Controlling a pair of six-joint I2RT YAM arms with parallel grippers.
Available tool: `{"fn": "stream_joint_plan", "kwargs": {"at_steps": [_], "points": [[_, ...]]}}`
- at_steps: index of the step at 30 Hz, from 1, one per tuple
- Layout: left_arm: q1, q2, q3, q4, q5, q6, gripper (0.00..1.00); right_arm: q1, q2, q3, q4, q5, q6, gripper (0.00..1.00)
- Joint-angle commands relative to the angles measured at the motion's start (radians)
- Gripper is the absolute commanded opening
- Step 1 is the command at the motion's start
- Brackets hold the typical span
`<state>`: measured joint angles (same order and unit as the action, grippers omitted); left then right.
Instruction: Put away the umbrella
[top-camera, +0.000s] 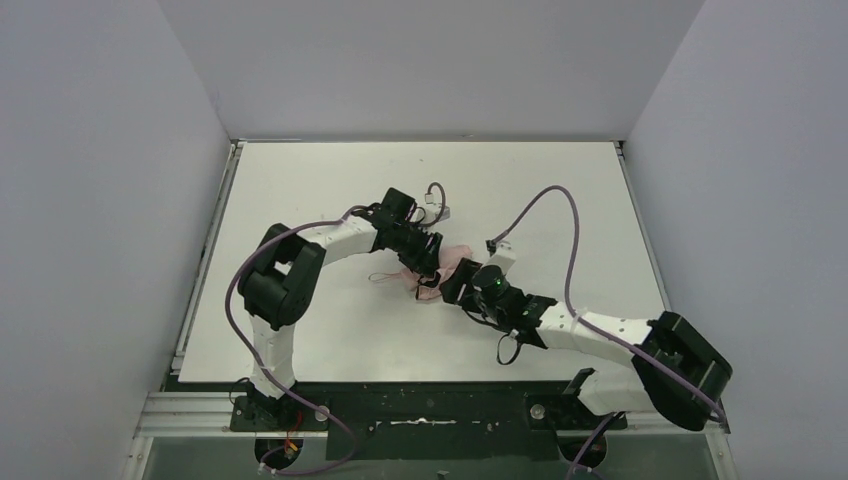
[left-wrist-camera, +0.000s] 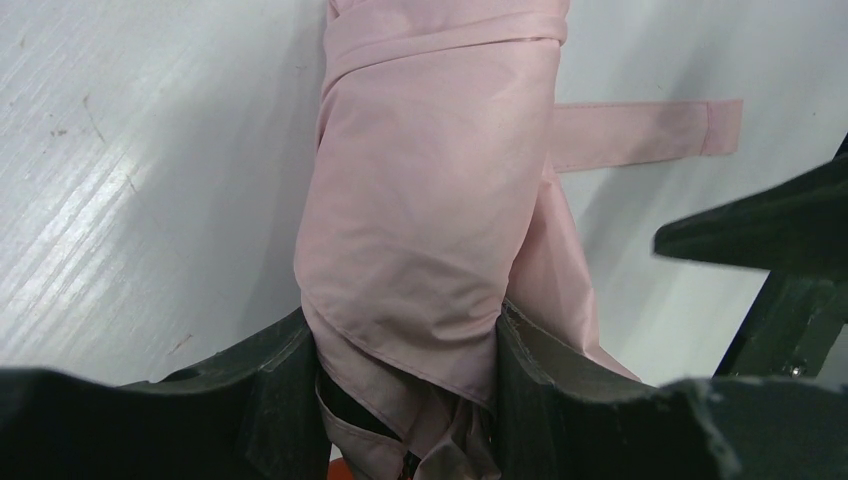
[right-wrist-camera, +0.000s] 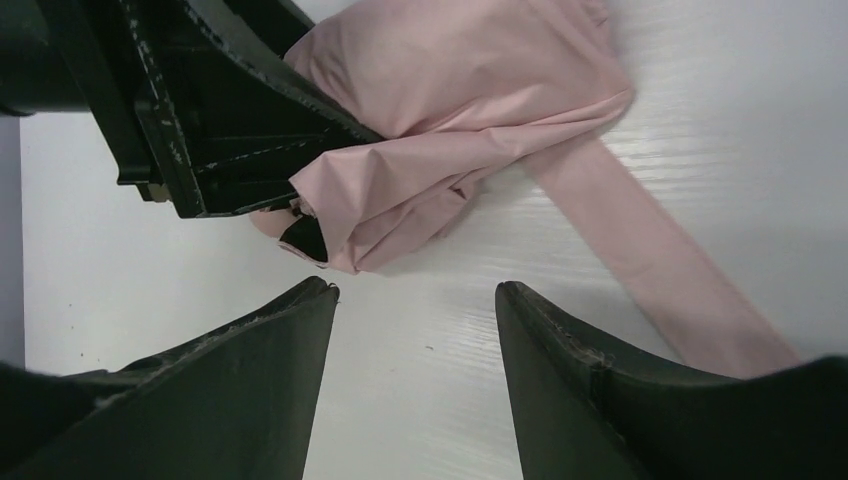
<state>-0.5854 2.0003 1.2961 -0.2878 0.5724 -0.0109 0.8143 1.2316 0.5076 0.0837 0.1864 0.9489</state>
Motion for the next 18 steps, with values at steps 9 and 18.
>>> {"fn": "stream_joint_plan", "kwargs": {"at_steps": [9,18], "points": [[0.010,-0.049,-0.032,-0.015,-0.103,-0.063,0.00,0.103,0.315,0.087,0.407,0.004,0.071,0.65],[0.010,-0.044,-0.025,-0.028,-0.097,-0.041,0.00,0.094,0.417,0.123,0.414,0.027,0.078,0.48]]}}
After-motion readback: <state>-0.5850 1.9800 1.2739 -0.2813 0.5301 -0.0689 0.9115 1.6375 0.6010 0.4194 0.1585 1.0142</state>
